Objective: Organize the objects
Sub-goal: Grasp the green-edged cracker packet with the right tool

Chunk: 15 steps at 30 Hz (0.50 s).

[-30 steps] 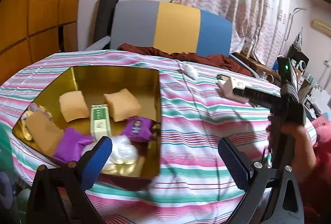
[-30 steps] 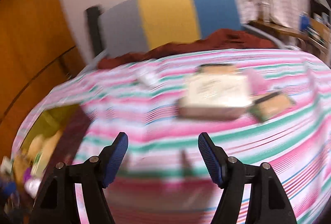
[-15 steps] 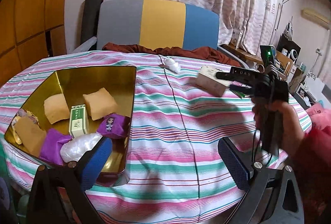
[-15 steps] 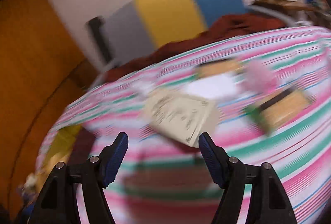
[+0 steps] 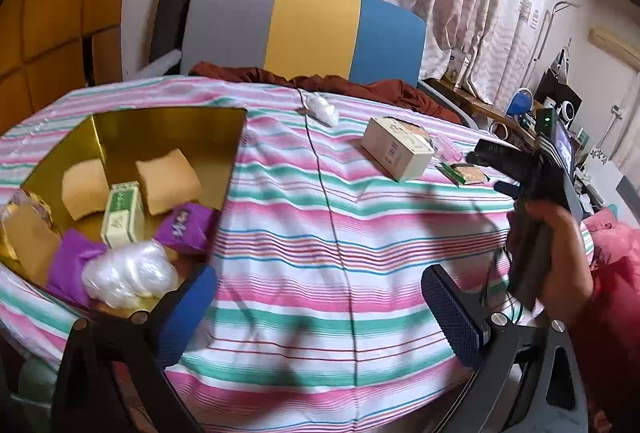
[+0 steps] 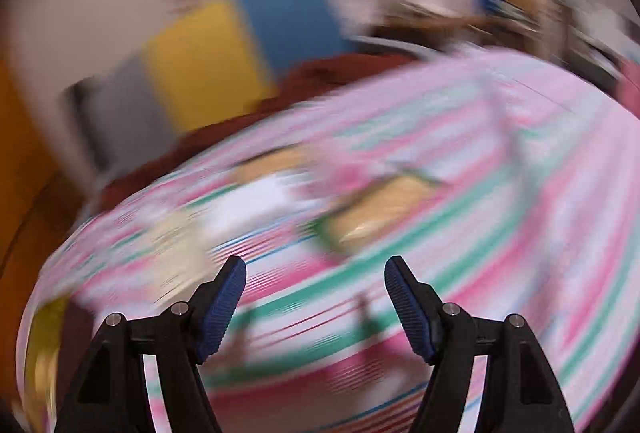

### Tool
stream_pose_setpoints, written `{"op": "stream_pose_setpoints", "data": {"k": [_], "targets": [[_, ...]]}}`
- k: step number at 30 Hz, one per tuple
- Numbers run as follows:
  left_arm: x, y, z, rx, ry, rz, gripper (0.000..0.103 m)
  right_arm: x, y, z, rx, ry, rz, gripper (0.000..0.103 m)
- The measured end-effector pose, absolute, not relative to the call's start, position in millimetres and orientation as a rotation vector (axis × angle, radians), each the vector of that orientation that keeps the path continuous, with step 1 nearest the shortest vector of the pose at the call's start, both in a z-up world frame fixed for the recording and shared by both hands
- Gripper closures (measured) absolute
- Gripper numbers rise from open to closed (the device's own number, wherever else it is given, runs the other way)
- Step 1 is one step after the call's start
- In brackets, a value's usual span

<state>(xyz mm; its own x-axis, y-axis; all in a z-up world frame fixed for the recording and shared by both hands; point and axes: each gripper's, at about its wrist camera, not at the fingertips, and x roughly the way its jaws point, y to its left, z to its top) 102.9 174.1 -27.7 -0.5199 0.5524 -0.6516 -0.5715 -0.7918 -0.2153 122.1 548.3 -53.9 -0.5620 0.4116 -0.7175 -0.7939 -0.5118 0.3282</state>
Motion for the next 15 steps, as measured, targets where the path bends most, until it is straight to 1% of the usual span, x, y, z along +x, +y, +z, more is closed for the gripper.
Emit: {"op": "stream_pose_setpoints", "data": {"k": [2, 5, 10, 12, 15], "targets": [[105.1, 177.2, -28.8, -0.977, 0.039, 2.277, 0.0, 119.7, 572.6, -55.6, -0.723, 0.926, 2.04, 0.03], [109.6, 179.1, -28.2, -0.972, 0.056, 2.272, 0.0, 96.5, 592.7, -55.5, -0.782, 0.93, 1.98, 0.03], [110.4, 178.1, -27.2, -0.981, 0.055, 2.275, 0.0, 59.7, 609.9, -73.7, -0.923, 0.971, 1.873, 0.03], [110.1, 176.9, -27.0, -0.986, 0.055, 2.279, 0.0, 52.1, 610.4, -80.4, -0.942, 0.951, 1.852, 0.031], [108.2, 176.6, -26.9, -0.993, 0.062, 2.284, 0.0, 45.3, 601.8, -83.3, -0.975, 0.812, 1.907, 0.035]]}}
